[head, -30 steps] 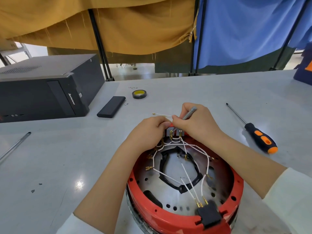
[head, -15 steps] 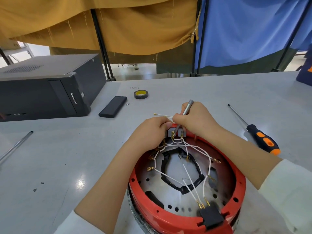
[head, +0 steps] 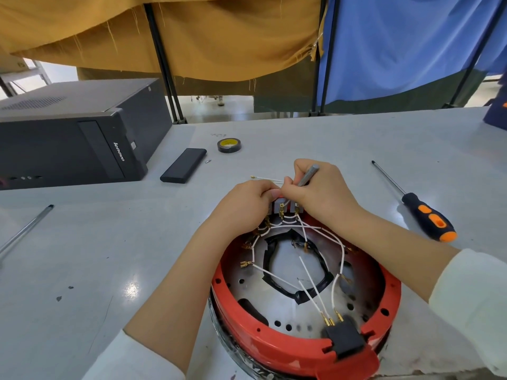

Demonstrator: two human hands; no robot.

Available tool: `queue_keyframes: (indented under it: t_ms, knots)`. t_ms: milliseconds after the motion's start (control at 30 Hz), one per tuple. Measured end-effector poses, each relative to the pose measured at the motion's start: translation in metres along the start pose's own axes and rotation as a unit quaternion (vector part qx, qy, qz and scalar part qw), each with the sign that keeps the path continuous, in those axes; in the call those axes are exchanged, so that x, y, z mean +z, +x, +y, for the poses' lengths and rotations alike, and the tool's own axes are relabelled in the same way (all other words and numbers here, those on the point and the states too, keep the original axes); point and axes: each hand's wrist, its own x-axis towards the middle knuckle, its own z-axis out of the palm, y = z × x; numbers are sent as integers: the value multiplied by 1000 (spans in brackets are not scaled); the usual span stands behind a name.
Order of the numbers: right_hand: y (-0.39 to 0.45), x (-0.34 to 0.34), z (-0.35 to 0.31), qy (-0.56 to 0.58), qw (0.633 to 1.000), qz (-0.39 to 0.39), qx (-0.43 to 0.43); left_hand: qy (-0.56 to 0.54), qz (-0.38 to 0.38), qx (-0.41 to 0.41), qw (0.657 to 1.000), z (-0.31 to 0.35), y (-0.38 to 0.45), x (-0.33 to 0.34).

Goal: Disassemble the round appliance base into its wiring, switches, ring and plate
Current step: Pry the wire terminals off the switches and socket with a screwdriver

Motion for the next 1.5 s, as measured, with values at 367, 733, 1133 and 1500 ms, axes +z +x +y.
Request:
queue_keyframes:
  t_ms: [367,733,1133,1500]
  knots:
    - [11,-5,-5,15,995,-58,77,4,10,0,1000,0,1,2]
    - [22,-3,-4,-14,992,-89,92,20,17,-3,1000,4,-2,2]
    - [8,-4,3,-3,998,-44,51,29,20,0,999,1,-2,3]
    - [27,0,-7,-84,982,-142,91,28,27,1,999,-1,0,4]
